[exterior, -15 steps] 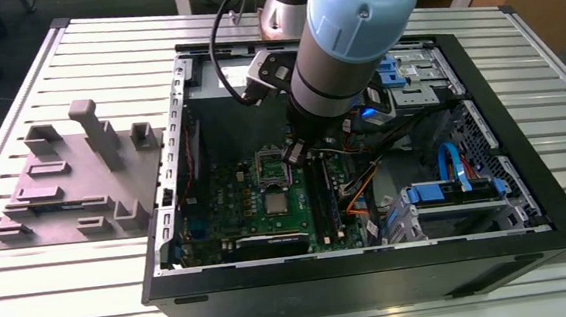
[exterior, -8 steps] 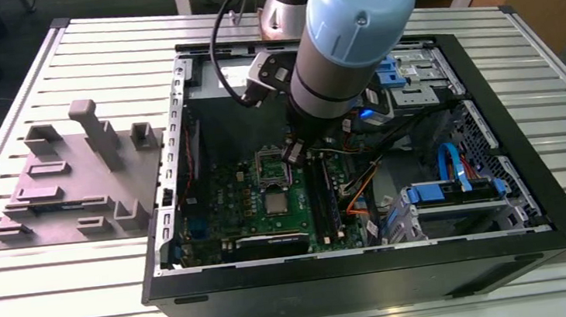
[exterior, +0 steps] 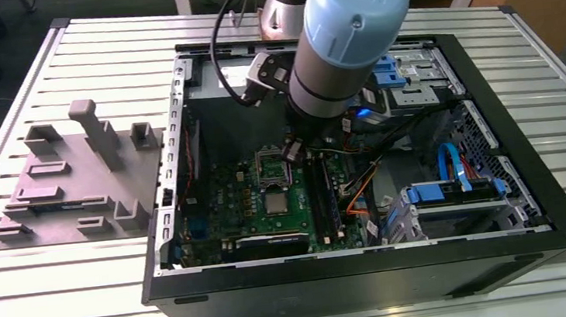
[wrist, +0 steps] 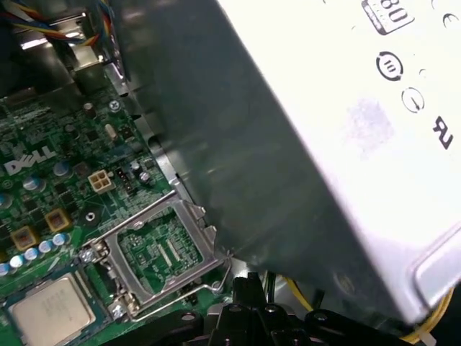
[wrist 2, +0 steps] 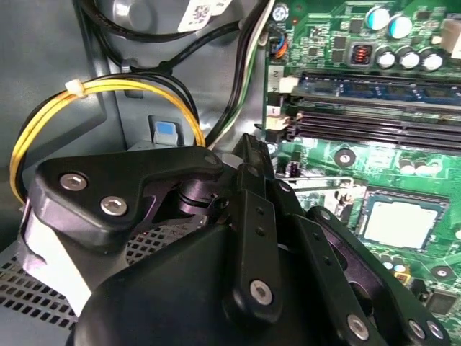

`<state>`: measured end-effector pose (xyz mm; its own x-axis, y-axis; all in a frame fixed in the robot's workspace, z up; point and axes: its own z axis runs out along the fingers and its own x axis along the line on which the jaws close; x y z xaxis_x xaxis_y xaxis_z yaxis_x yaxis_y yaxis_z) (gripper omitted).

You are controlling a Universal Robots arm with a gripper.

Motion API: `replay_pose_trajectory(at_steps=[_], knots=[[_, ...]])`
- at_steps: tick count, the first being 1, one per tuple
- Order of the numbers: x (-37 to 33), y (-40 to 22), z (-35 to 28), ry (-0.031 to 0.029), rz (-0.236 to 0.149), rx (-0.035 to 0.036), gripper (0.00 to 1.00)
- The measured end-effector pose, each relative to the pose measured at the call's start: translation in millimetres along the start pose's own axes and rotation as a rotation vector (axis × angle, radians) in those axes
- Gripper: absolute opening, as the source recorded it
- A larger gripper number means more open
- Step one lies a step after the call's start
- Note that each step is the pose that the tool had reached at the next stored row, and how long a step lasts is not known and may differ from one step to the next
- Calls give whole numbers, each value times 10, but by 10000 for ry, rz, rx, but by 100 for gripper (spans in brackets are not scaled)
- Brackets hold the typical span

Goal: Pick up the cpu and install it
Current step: 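Close the cpu cover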

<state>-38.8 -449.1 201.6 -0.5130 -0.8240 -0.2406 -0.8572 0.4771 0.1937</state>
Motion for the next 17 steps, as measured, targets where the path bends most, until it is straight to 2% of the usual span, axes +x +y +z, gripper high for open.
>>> replay_pose_trajectory(at_steps=[7,12,14,17], knots=[[-16,48,61,-1,0,0,11],[-9,54,89,7,0,1,11],[-8,55,91,48,4,26,11],[-6,59,90,155,10,89,11]])
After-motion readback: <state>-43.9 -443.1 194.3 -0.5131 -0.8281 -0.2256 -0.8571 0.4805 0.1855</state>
